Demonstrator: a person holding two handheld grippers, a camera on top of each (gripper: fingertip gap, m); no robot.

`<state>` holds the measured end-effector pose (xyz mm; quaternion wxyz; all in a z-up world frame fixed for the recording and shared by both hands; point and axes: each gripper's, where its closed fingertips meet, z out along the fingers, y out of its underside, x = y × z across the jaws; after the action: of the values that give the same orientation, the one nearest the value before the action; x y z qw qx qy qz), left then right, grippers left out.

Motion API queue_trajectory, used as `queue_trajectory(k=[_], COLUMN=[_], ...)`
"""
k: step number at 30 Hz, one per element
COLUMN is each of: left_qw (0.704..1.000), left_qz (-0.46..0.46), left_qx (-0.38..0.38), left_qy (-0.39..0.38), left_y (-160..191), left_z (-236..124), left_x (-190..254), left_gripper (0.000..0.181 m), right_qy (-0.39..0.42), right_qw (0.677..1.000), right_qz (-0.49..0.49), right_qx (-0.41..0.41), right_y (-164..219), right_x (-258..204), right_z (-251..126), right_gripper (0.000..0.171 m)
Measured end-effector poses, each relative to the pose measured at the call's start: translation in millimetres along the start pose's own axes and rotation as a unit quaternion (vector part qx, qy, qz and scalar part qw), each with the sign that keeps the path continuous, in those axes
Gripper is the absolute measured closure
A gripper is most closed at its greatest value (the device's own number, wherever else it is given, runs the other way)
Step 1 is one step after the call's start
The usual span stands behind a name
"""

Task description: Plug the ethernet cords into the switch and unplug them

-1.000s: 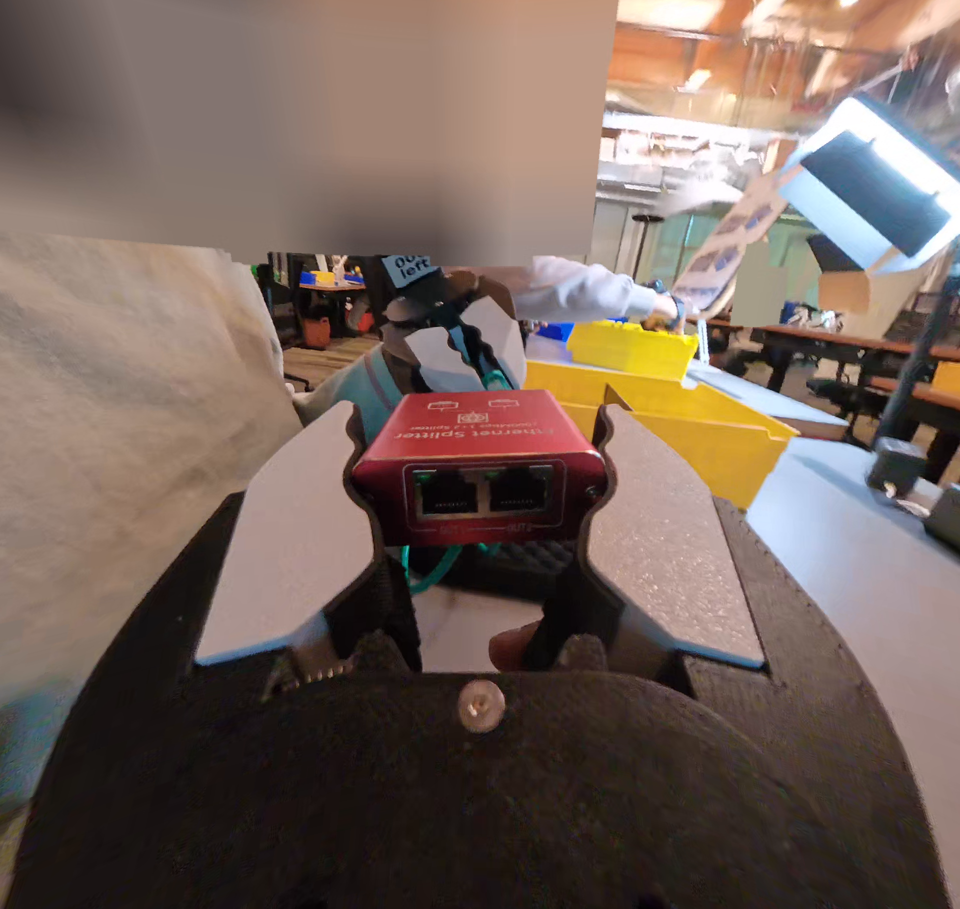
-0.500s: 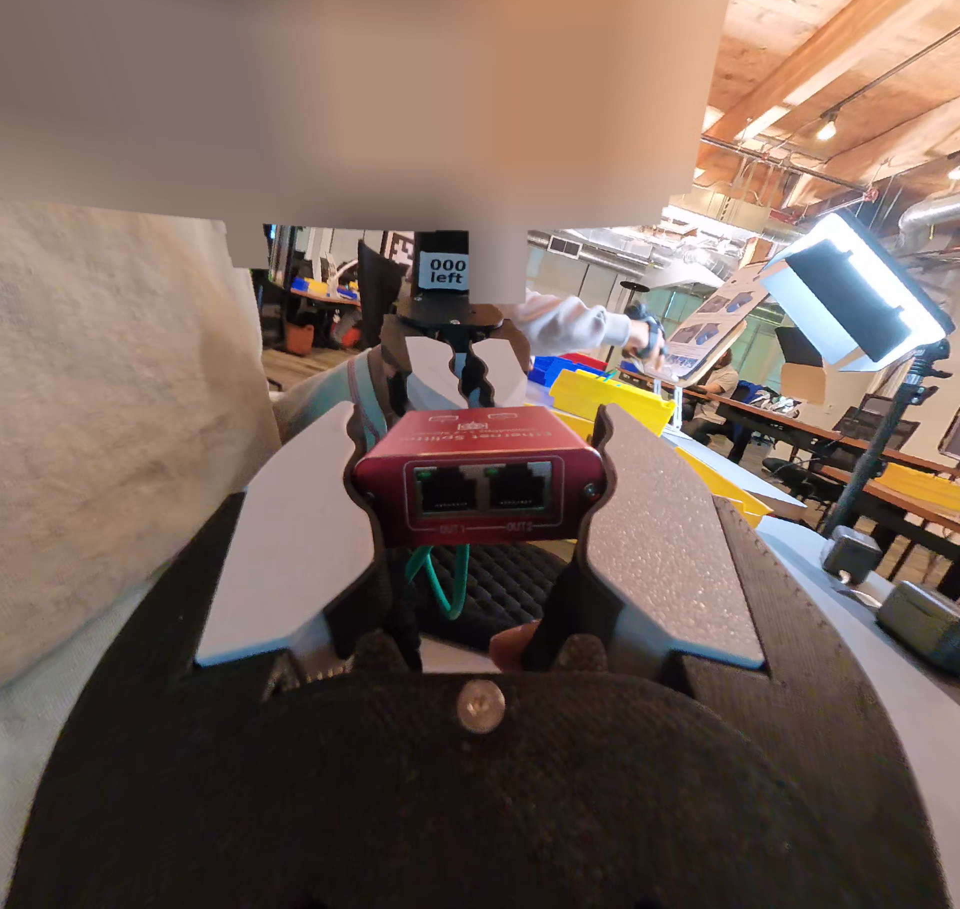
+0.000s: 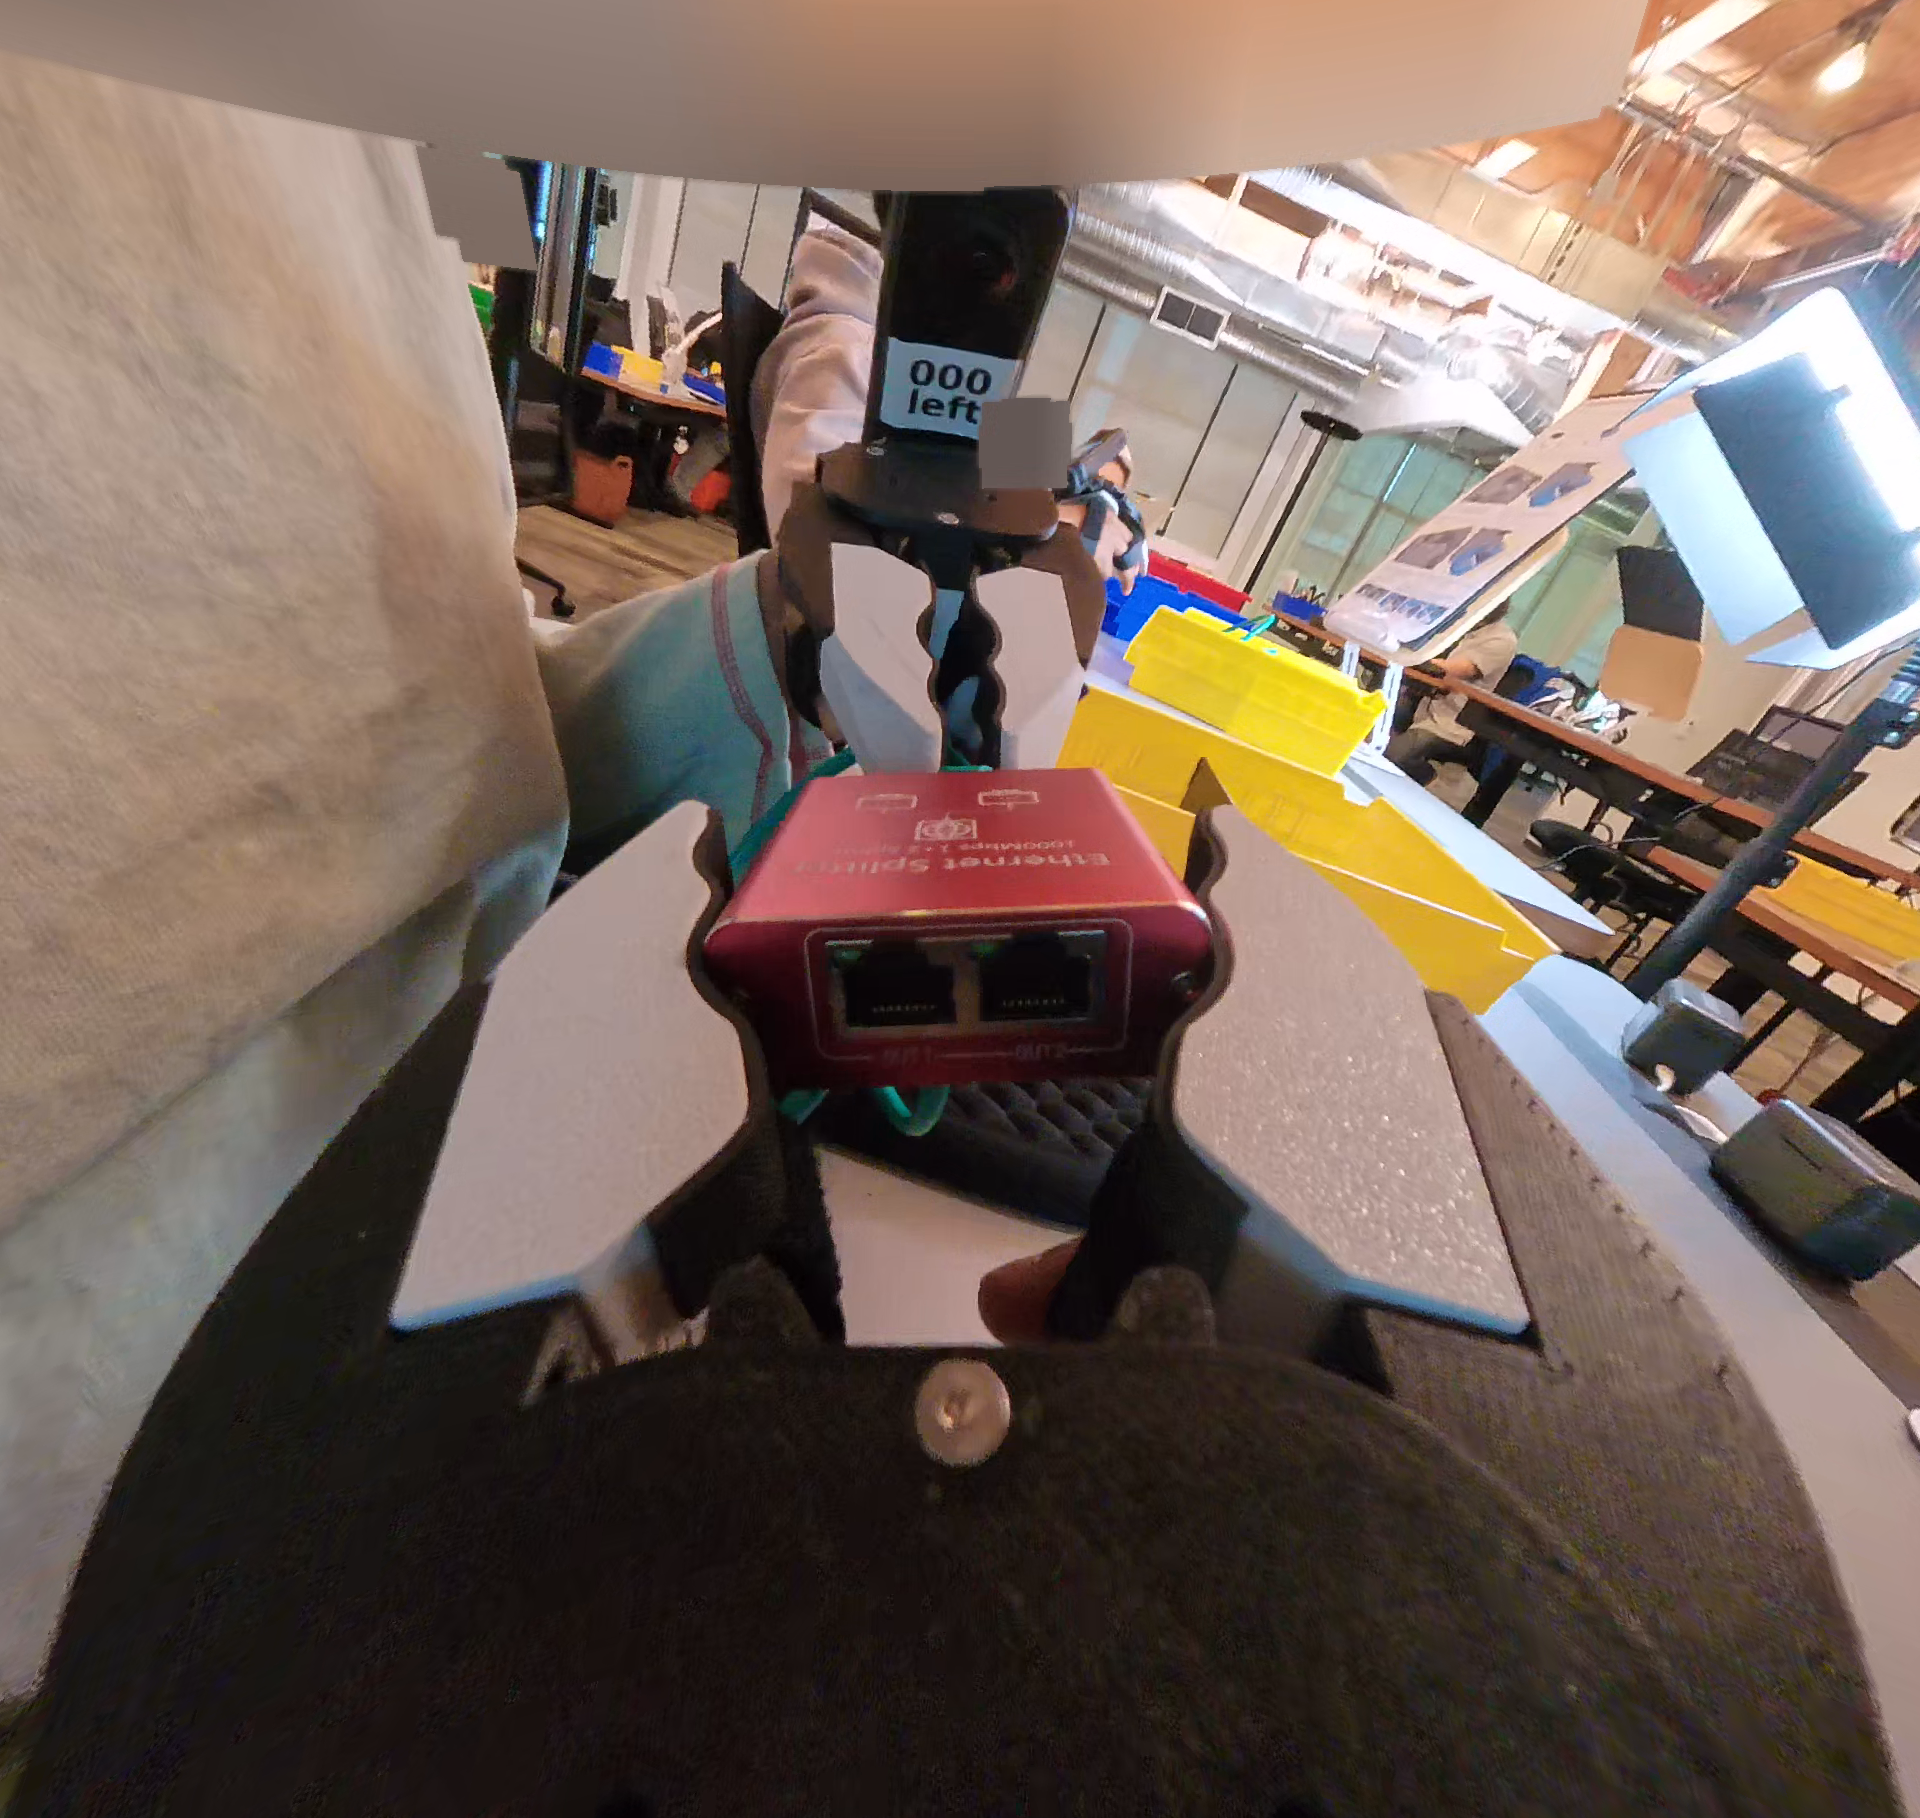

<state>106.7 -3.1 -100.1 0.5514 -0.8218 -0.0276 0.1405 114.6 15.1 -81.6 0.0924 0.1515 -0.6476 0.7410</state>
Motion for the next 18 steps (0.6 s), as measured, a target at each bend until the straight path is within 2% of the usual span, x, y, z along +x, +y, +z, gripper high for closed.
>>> queue_trajectory(k=[4,7,10,13,16,18], left_qw=[1.000,1.000,1.000,1.000,0.997,0.993], left_qz=[0.007,0.000,0.012,0.018,0.046,0.075], left_qx=[-0.003,0.013,-0.019,-0.003,0.017,0.042], left_qy=[-0.002,0.011,-0.006,-0.005,-0.052,-0.085], left_y=[0.7,-4.0,4.7,1.4,-5.0,-15.2], left_z=[0.0,1.4,3.8,2.8,-3.3,-8.8], left_x=[-0.1,3.4,0.2,0.6,-11.3,-17.1], left_gripper=[0.172,0.172,0.172,0.172,0.171,0.171], right_qy=[-0.002,-0.006,0.002,0.007,0.043,0.082], right_qw=[0.999,0.999,0.996,0.996,0.991,0.992], right_qz=[0.007,0.018,0.018,0.022,0.007,0.041], right_qx=[-0.042,-0.043,-0.087,-0.085,-0.126,-0.085], right_y=[7.3,4.8,17.8,17.0,24.6,13.3], right_x=[-0.4,-1.6,-0.7,-0.4,8.4,18.9], right_z=[0.6,-0.2,-0.8,-0.9,0.6,1.8], right_gripper=[0.086,0.086,0.086,0.086,0.086,0.085])
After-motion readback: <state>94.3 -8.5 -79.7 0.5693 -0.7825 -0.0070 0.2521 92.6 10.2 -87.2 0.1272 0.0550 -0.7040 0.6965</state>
